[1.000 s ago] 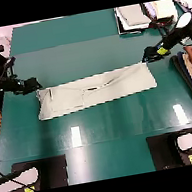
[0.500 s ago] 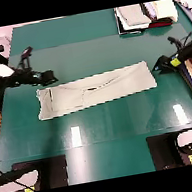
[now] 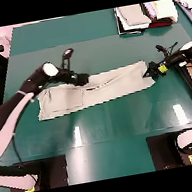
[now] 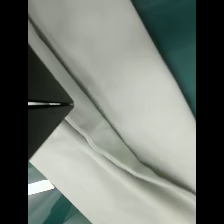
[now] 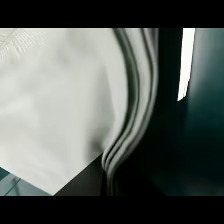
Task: Fold the shirts.
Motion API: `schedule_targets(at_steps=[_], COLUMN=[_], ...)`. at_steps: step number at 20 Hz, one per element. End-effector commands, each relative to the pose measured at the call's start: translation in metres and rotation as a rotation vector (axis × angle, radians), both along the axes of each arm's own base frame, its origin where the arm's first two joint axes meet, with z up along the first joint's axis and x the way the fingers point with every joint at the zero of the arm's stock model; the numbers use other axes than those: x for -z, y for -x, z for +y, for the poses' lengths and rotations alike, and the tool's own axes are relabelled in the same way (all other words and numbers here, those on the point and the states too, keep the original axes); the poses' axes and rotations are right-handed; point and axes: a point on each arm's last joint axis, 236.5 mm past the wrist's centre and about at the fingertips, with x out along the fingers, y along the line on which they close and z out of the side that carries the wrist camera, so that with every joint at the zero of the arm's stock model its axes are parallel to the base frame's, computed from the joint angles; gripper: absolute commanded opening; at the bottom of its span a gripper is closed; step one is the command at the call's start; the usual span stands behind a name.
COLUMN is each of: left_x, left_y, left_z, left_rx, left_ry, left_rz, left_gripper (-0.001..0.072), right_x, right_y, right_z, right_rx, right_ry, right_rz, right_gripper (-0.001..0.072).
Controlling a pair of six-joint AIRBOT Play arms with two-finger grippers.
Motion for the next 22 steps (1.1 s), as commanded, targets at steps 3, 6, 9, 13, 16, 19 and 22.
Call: schedule_targets(at_steps=[3, 6, 9, 13, 16, 19, 22], left_x=[0.029, 0.046, 0.054, 0.036, -0.002, -0.061, -0.140], left_y=[-0.004, -0.005, -0.003, -0.010, -0.033, -0.069, -0.093], left_z=[-0.048, -0.052, -0.050, -0.054, -0.041, 0.016, 0.105], left_rx=[0.033, 0.018, 0.023, 0.030, 0.023, -0.061, -0.170], left_ry=[0.006, 0.000, -0.012, 0.006, 0.026, 0.001, -0.076], left_rz=[0.043, 0.082, 0.097, 0.068, 0.018, -0.094, -0.263], left_gripper=[0.0023, 0.0023, 0.0023, 0.0024, 0.0023, 0.0023, 0.0023], right_x=[-0.115, -0.191, -0.241, -0.279, -0.293, -0.305, -0.312], right_y=[-0.036, -0.040, -0.032, -0.020, -0.009, 0.010, 0.031], right_z=[0.041, 0.082, 0.120, 0.165, 0.195, 0.237, 0.302], right_rx=[-0.105, -0.168, -0.248, -0.321, -0.369, -0.442, -0.507], right_ry=[0.002, -0.021, -0.019, -0.045, -0.072, -0.108, -0.205], right_rz=[-0.269, -0.434, -0.546, -0.618, -0.643, -0.675, -0.712], right_gripper=[0.0019, 0.0019, 0.0019, 0.0019, 0.0019, 0.0019, 0.0019])
